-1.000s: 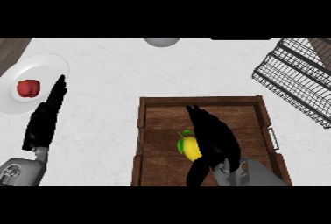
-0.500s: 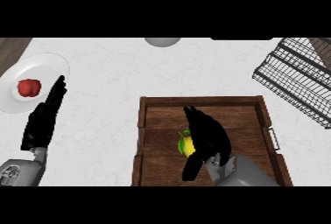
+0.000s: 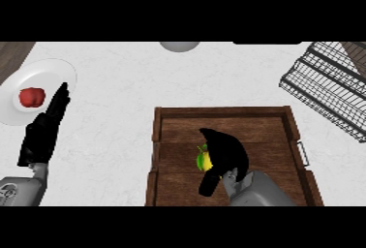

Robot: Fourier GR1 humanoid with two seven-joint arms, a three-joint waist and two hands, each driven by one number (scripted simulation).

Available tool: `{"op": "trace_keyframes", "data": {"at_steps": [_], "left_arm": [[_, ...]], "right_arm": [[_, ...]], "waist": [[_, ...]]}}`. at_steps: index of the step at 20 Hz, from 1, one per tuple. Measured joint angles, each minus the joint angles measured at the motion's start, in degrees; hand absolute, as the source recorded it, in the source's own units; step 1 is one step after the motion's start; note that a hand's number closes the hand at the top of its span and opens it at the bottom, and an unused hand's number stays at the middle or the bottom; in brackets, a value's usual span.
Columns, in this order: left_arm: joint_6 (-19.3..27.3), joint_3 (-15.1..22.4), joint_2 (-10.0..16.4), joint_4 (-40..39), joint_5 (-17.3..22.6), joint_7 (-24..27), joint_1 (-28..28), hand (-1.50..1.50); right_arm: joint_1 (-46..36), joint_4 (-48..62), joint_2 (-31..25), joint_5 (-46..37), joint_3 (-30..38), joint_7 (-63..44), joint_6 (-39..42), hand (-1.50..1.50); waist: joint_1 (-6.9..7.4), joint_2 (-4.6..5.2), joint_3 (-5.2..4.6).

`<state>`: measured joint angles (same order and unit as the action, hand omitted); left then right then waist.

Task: Pick the lemon from the tray and place it in the tiered basket

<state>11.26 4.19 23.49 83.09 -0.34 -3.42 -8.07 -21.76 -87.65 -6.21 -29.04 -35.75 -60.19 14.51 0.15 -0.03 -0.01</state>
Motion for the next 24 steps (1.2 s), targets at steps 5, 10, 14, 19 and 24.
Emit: {"op": "trace_keyframes", "data": {"at_steps": [5, 10, 14, 19, 24], "left_arm": [[0.3, 0.0, -1.2, -1.0, -0.9, 0.5, -0.8, 0.0], [-0.3, -0.5, -1.8, -0.3, -1.9, -0.3, -0.6, 0.0], [-0.6, -1.4, -2.4, -1.3, -2.8, -0.2, -1.3, 0.0], [-0.9, -1.5, -3.1, 0.5, -3.7, -0.2, 0.3, 0.0], [-1.5, -1.8, -2.8, 0.6, -3.6, -0.4, -1.2, 0.0]], "right_arm": [[-1.1, 2.2, -1.0, -2.3, -2.8, 3.1, 2.8, 1.5], [-2.0, 3.3, 0.1, -4.6, -1.7, 4.5, 4.4, 1.5], [0.3, 0.8, 2.5, -4.2, 0.4, 4.5, 4.5, 1.5], [0.8, -5.0, 4.6, -5.1, 2.8, 2.4, 2.7, 1.5], [-6.8, 2.6, 5.0, -12.6, 13.9, -0.4, -6.8, 1.5]], "waist": [[-0.18, -0.75, -0.45], [-0.29, -0.72, -0.42], [-0.33, -0.37, -0.21], [-0.08, -0.16, -0.06], [0.72, 0.69, -0.07]]}}
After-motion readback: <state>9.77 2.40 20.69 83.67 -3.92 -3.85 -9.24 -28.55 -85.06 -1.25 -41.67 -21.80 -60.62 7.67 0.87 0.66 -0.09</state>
